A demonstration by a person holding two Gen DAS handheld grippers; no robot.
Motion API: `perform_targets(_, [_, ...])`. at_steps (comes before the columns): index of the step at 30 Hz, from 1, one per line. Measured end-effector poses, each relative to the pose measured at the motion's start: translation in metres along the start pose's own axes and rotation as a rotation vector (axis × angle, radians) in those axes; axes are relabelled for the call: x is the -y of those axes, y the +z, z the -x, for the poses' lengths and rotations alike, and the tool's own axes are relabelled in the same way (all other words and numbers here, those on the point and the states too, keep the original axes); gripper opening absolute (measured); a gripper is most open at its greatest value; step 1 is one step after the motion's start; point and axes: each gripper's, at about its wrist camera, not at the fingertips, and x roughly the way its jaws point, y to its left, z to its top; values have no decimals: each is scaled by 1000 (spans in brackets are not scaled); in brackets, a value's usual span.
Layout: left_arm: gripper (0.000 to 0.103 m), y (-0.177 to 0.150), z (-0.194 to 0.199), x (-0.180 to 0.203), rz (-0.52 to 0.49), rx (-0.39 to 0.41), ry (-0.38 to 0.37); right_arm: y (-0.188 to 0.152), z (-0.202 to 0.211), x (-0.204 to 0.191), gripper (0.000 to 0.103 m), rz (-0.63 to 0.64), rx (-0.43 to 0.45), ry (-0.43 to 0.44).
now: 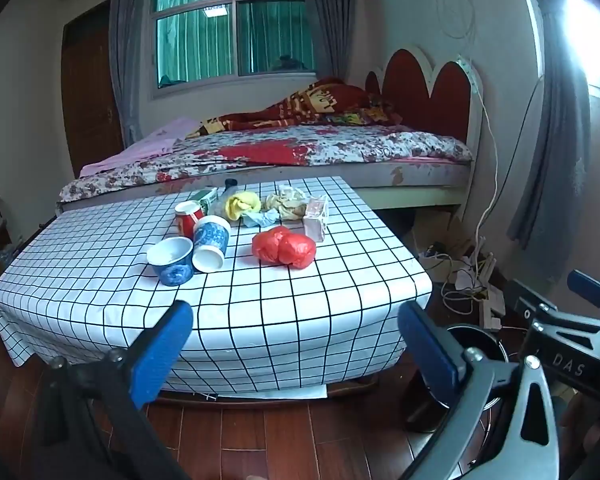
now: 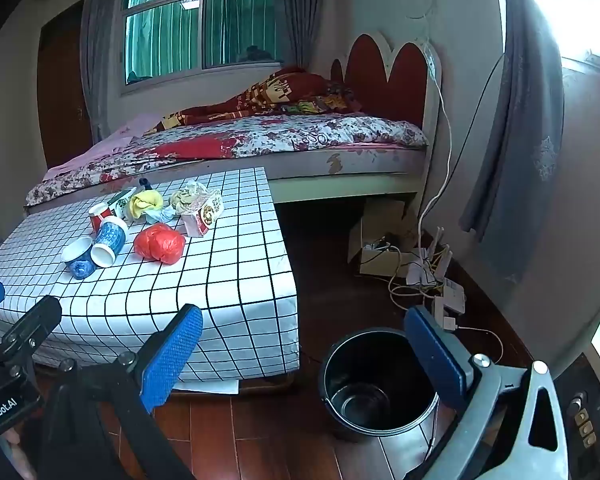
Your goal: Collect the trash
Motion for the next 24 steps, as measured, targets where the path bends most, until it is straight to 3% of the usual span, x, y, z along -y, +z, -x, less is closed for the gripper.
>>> perform_targets(24, [103, 3, 2, -3, 0, 5, -2, 2, 1, -5, 102, 7, 5, -1])
